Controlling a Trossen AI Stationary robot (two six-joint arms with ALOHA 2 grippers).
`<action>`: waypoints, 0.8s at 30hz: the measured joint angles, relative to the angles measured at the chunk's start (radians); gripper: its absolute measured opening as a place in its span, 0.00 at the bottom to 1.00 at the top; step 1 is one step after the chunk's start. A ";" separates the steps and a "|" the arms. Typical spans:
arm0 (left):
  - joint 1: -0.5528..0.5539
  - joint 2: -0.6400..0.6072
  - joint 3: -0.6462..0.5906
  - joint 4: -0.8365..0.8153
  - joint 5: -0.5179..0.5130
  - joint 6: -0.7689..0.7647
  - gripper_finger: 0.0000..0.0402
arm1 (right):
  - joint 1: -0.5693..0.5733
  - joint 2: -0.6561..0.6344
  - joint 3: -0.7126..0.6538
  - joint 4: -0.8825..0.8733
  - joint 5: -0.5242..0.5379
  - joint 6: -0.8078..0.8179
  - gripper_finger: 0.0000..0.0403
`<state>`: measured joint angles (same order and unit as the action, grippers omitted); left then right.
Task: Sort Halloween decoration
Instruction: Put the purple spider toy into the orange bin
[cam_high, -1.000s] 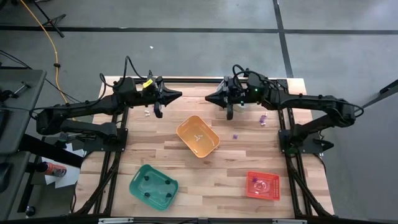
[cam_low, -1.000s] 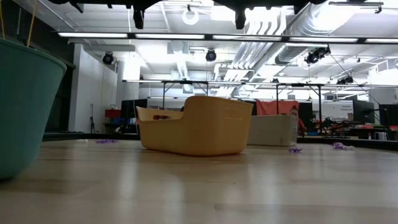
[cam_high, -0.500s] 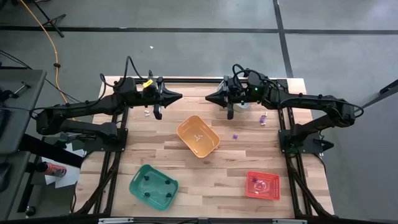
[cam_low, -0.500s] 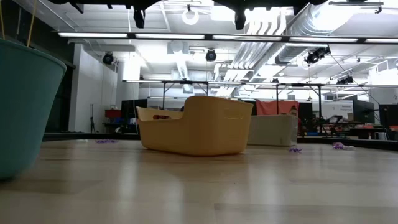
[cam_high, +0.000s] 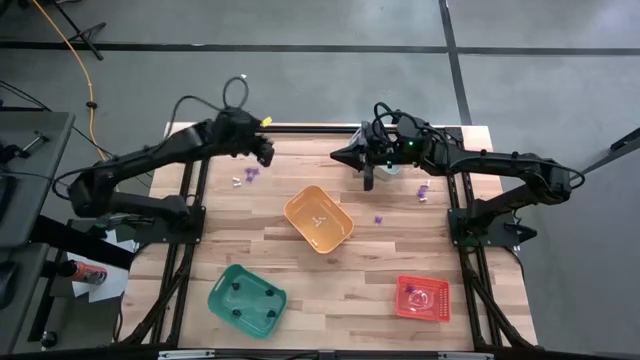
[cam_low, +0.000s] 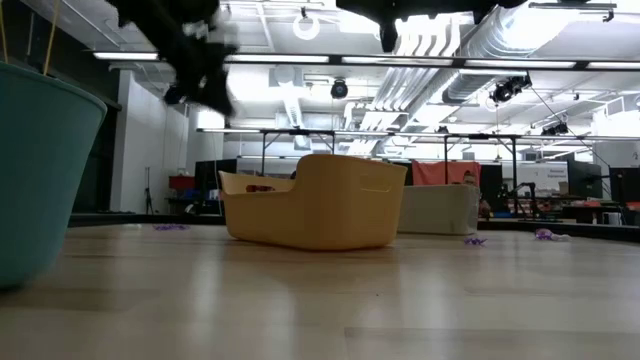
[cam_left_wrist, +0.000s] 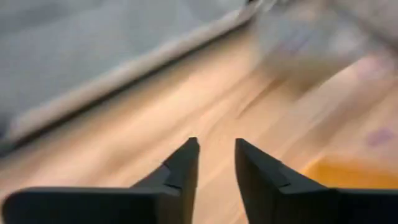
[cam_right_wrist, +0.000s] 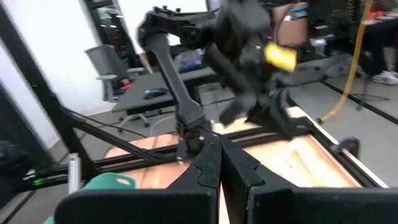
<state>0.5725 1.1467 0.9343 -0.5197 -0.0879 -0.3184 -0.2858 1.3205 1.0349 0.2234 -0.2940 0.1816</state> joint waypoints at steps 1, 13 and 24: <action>0.013 0.025 -0.005 -0.054 -0.006 -0.015 0.26 | -0.001 0.000 0.000 -0.007 0.006 0.000 0.00; 0.005 0.288 -0.164 -0.217 -0.004 -0.224 0.42 | -0.002 0.000 0.000 -0.024 0.006 0.001 0.00; 0.006 0.370 -0.172 -0.091 -0.132 -0.214 0.42 | -0.002 0.000 0.000 -0.024 0.006 0.022 0.00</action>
<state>0.5784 1.5171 0.7624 -0.6108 -0.2195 -0.5320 -0.2878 1.3205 1.0348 0.1989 -0.2876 0.2040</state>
